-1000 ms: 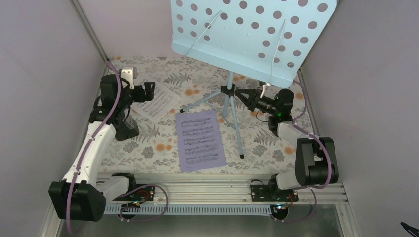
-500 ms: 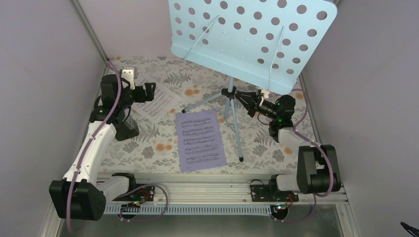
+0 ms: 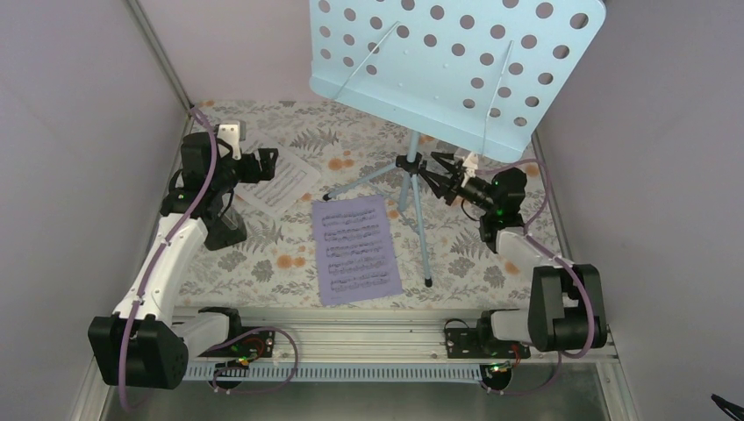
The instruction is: Pack up the instrument practice props
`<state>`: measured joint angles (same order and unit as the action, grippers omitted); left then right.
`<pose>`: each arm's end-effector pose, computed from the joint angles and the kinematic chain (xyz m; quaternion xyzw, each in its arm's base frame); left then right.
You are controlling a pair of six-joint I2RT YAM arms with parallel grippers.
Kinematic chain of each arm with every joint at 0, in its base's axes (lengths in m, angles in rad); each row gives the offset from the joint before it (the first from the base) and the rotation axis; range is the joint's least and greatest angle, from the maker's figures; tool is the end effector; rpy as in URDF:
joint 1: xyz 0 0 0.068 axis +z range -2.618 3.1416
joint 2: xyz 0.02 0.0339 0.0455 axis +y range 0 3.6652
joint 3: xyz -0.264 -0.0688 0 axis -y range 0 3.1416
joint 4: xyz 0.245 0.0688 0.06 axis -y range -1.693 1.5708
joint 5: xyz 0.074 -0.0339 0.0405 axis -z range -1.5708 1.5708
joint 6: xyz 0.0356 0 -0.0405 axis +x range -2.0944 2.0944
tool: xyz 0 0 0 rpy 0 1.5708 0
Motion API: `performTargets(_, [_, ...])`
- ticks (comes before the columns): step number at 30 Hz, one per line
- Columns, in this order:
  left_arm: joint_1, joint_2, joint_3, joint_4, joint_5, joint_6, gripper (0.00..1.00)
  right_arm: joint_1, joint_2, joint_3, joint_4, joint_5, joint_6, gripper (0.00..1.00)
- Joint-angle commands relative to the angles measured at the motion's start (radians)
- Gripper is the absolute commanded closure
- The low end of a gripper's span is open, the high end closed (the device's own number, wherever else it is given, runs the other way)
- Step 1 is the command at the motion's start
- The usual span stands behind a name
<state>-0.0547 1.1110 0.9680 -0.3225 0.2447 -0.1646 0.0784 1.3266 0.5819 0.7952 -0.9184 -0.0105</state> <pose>0.2500 -0.0223 0.3258 0.0176 0.8470 -0.1603 0.5065 0.2694 0.0495 0.2526 -0.3484 0.6028 0.3273 0.6389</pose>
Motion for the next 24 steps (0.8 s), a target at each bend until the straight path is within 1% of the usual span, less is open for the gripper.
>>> performTargets(1, [0.003, 0.003, -0.005, 0.024, 0.014, 0.014, 0.00, 0.010, -0.061, -0.031, 0.043, 0.040, 0.027, 0.41])
performTargets(3, [0.003, 0.001, -0.004, 0.024, 0.012, 0.016, 0.00, 0.006, -0.100, -0.073, 0.097, 0.046, 0.107, 0.35])
performTargets(5, [0.002, 0.000, -0.005, 0.023, 0.012, 0.016, 0.00, 0.004, -0.143, -0.099, 0.115, 0.090, 0.223, 0.29])
performTargets(7, [0.003, 0.000, -0.006, 0.024, 0.014, 0.015, 0.00, 0.000, -0.182, -0.093, 0.056, 0.120, 0.347, 0.24])
performTargets(9, [0.003, 0.001, -0.005, 0.024, 0.017, 0.014, 0.00, 0.000, -0.214, -0.056, -0.078, 0.148, 0.468, 0.20])
performTargets(10, [0.003, 0.000, -0.004, 0.023, 0.019, 0.014, 0.00, 0.000, -0.222, -0.037, -0.138, 0.128, 0.518, 0.19])
performTargets(12, [0.002, -0.001, -0.005, 0.024, 0.018, 0.014, 0.00, 0.002, -0.245, -0.008, -0.251, 0.111, 0.630, 0.22])
performTargets(15, [0.003, -0.003, -0.006, 0.026, 0.018, 0.013, 0.00, 0.000, -0.311, 0.002, -0.458, 0.188, 0.819, 0.21])
performTargets(18, [0.003, 0.000, -0.007, 0.025, 0.021, 0.011, 0.00, 0.001, -0.375, 0.006, -0.611, 0.199, 0.979, 0.20])
performTargets(22, [0.002, 0.003, -0.008, 0.027, 0.030, 0.008, 0.00, 0.000, -0.412, 0.009, -0.657, 0.183, 1.187, 0.18])
performTargets(24, [0.003, 0.003, -0.009, 0.028, 0.031, 0.007, 0.00, 0.002, -0.402, 0.021, -0.670, 0.164, 1.285, 0.16])
